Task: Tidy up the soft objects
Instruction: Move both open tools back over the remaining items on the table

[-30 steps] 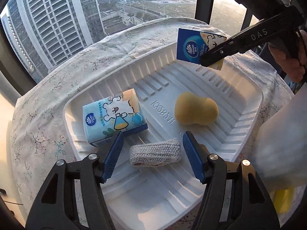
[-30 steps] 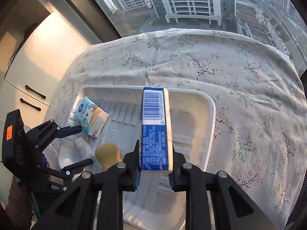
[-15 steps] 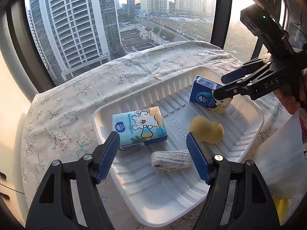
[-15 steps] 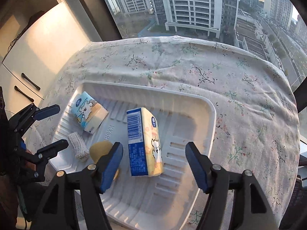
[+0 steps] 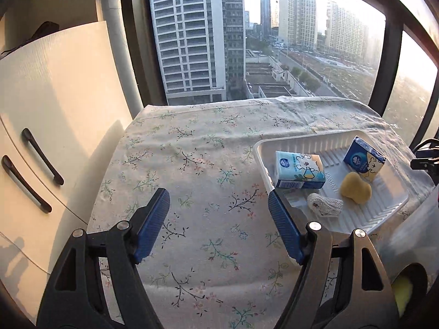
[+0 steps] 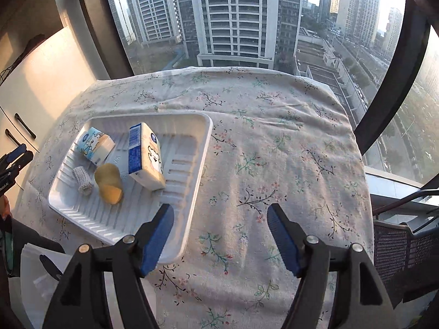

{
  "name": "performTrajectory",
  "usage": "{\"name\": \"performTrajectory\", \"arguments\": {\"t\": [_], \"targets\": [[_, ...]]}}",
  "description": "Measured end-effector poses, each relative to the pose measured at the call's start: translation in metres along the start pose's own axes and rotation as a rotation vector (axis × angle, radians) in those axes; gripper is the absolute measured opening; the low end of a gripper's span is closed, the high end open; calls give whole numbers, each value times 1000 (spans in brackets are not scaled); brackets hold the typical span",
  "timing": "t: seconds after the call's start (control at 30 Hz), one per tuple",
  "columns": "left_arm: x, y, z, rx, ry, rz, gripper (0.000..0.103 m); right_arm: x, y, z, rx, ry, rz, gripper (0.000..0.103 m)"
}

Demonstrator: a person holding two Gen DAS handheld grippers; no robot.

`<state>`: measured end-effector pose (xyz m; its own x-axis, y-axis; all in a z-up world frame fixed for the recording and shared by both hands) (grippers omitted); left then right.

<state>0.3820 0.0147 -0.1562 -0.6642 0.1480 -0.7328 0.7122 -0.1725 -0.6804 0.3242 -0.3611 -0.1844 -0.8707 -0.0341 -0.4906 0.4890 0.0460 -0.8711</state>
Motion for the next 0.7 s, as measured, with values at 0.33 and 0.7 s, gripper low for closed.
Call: {"name": "performTrajectory", "arguments": {"t": [0.33, 0.7], "targets": [[87, -68, -19, -132, 120, 17, 73, 108, -47, 41, 114, 105, -3, 73], [173, -128, -11, -100, 81, -24, 73, 216, -98, 14, 133, 107, 26, 73]]}}
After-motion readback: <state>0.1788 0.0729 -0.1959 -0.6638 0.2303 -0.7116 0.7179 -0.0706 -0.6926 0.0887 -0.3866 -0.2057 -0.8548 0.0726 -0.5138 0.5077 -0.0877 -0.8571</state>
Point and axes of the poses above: each gripper's, at about its wrist camera, not at the fingertips, and y roughly the way its jaws point, z to its right, x to its underside, the point moved 9 cm from there along y, roughly the way its jaws point, and after that the axes turned 5 degrees about -y, right-handed, at the moved point
